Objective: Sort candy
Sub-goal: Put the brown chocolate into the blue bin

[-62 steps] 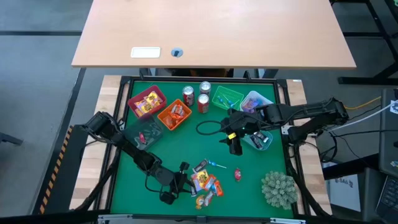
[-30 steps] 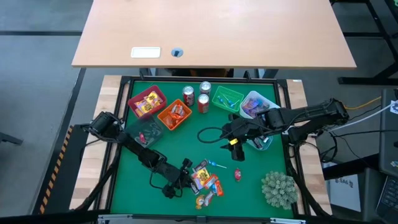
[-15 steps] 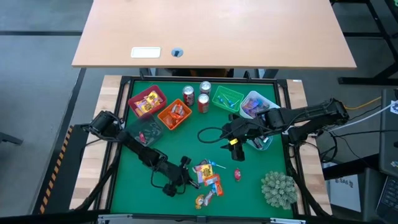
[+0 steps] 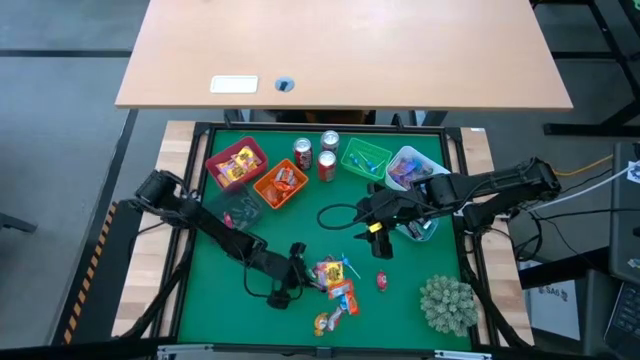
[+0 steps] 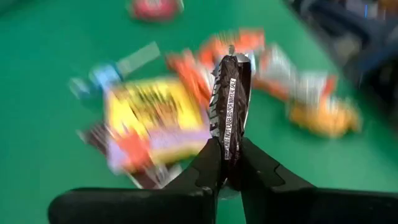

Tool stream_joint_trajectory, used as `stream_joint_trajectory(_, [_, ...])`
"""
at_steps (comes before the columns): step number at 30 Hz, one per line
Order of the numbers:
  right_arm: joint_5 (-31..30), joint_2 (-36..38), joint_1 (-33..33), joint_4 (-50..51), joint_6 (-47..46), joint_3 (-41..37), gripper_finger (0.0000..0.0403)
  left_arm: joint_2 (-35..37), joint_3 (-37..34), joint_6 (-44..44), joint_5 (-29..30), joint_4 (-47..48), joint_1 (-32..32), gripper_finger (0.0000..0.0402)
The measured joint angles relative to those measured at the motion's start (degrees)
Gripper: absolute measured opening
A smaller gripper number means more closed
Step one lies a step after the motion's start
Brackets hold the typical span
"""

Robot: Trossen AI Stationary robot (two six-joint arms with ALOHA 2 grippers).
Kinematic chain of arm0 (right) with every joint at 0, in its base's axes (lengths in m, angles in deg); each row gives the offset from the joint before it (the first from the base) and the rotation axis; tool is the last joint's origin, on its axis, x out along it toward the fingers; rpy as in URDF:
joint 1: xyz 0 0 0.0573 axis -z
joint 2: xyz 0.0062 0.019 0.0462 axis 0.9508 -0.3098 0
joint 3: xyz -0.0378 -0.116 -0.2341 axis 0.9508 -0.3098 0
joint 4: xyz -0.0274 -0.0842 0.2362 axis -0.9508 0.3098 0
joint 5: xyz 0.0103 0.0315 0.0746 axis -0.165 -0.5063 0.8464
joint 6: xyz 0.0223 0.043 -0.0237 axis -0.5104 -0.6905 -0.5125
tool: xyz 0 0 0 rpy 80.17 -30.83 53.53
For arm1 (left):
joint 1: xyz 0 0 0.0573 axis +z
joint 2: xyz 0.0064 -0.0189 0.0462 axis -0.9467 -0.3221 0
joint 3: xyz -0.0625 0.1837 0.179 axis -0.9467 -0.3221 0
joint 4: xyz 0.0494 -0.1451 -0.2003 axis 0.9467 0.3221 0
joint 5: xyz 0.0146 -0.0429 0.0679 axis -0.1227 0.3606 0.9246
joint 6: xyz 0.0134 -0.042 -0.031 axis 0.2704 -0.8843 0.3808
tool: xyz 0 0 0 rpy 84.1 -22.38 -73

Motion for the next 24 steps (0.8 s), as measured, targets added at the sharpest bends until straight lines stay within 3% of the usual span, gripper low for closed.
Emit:
stream_joint_trajectory(11, [1.5, -1.5, -0.7, -2.3, -2.6, 0.0, 0.0209, 5.4, 0.1, -2.2, 8.9, -9.7, 5.4, 0.003])
stream_joint_trajectory(24, [-0.2, -6.6, -1.8, -4.6, 0.8, 0.0, 0.0209, 5.5, 0.3, -2.2, 9.4, -20.5, 10.8, 0.003])
